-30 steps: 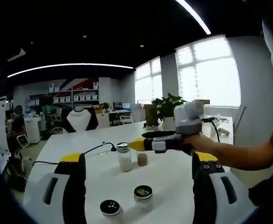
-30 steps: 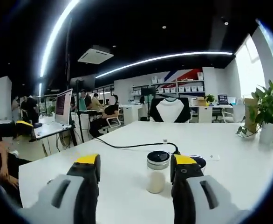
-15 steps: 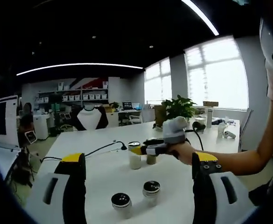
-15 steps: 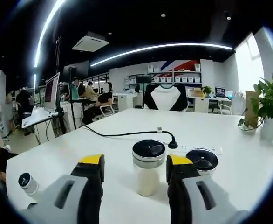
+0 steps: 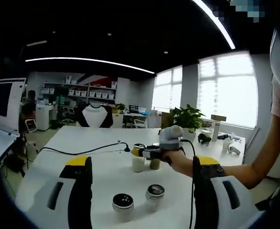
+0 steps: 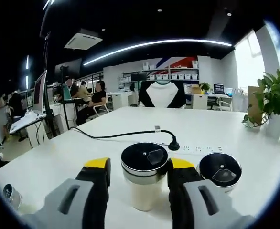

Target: Rotate the seasoning bottle until the label or dispensing opening points toward the visible target arrow and the bottle remains upright within the marked orientation range

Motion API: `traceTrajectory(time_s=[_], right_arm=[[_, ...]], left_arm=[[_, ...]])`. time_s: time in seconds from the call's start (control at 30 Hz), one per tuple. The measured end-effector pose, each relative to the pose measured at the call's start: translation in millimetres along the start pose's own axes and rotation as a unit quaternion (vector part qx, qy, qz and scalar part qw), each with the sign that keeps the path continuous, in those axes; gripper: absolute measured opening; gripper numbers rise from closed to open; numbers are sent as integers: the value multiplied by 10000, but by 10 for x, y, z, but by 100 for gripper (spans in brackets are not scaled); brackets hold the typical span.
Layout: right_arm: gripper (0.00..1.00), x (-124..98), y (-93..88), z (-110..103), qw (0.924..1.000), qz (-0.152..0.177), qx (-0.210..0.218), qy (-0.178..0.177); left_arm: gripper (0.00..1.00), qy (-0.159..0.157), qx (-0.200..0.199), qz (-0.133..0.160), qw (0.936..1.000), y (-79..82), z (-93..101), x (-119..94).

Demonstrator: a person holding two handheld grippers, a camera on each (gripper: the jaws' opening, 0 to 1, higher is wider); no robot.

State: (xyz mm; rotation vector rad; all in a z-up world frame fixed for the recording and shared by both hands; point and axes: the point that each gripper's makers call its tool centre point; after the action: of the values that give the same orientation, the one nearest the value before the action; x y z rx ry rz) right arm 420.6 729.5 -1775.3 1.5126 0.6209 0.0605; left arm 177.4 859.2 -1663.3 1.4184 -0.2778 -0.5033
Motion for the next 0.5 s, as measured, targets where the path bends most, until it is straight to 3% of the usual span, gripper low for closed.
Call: traceTrajectory(time_s=[0.2,0.33,0.5], right_arm=[[36,-10,-18,51,9998,99,-176,15],[35,-3,-12,44,9994,222,-254,-18],[35,-11,-12,28,9994,233,-255,-27]], left_arm=[[90,-10,-135,-90,9999,-65,-18,19],[90,-80,-196,144,9997,50,2,-24],[87,-15,-186,144,9997,63,-35,-58]])
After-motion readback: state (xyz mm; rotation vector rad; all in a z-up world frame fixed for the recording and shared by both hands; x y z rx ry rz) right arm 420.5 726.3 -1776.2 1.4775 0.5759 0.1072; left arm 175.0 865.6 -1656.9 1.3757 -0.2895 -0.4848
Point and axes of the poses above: the point that each gripper's makers call its tool centre point, and the gripper's own axes: x roughly forward along the fingers, z roughly to its right, y roughly out of its top, and after that the axes turned 5 degrees about -z, right-handed
